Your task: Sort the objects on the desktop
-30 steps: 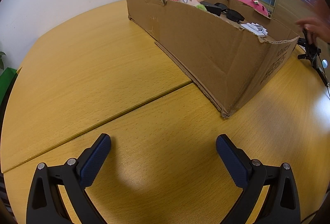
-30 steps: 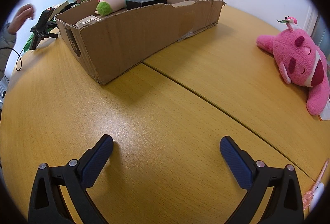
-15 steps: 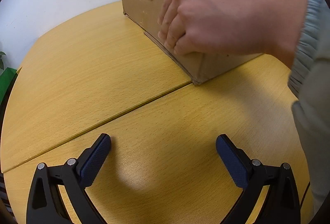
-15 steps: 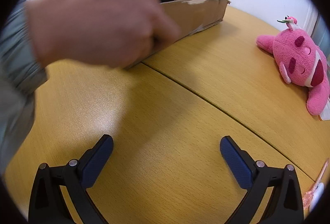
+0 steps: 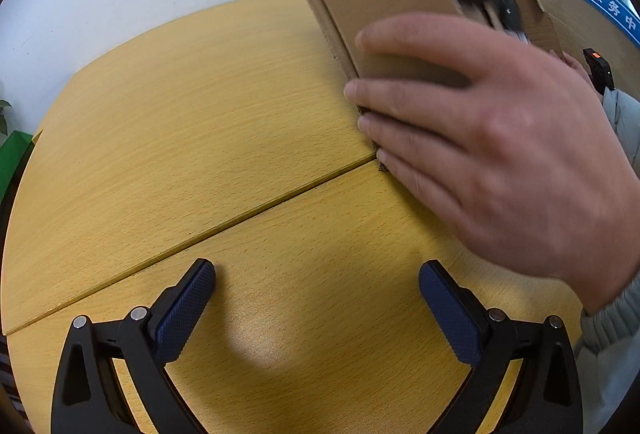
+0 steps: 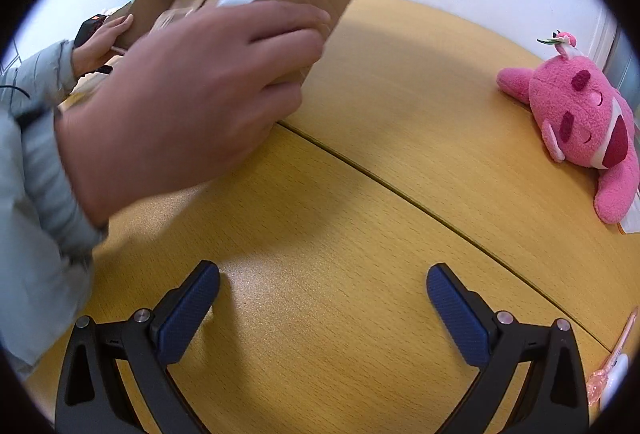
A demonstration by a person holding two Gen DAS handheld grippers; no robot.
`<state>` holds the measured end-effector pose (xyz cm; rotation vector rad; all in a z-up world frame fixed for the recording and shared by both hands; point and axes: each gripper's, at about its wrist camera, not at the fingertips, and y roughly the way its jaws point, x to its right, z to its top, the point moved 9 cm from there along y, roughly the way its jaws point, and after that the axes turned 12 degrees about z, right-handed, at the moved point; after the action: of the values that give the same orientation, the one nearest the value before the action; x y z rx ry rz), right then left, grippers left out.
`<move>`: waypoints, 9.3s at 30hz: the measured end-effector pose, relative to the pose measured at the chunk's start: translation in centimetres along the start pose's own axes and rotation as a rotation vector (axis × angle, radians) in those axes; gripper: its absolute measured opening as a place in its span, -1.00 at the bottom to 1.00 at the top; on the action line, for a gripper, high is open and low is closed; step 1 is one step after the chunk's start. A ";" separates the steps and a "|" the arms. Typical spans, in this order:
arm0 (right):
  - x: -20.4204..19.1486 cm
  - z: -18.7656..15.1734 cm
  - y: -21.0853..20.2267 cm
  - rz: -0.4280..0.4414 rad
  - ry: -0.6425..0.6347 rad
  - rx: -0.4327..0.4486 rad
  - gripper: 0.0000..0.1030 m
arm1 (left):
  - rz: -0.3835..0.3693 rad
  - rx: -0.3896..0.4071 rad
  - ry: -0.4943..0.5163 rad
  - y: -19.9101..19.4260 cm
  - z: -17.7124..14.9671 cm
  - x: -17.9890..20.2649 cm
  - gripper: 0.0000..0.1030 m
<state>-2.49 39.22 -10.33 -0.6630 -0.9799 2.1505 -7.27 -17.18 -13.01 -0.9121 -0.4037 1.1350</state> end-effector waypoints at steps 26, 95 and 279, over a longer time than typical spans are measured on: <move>0.5 -0.3 -0.6 0.000 -0.001 -0.001 1.00 | -0.002 0.001 0.002 0.4 1.0 -0.3 1.00; 2.0 0.5 -1.0 -0.085 0.113 0.022 1.00 | -0.004 0.003 0.007 1.2 2.2 -0.2 1.00; -26.5 46.5 -5.7 0.086 -0.193 0.343 0.50 | -0.248 0.496 -0.344 -24.7 36.5 5.5 0.23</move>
<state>-14.61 1.34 25.96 -0.3417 -0.6607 2.4163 -15.63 -0.28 27.18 -0.2243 -0.4715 1.0926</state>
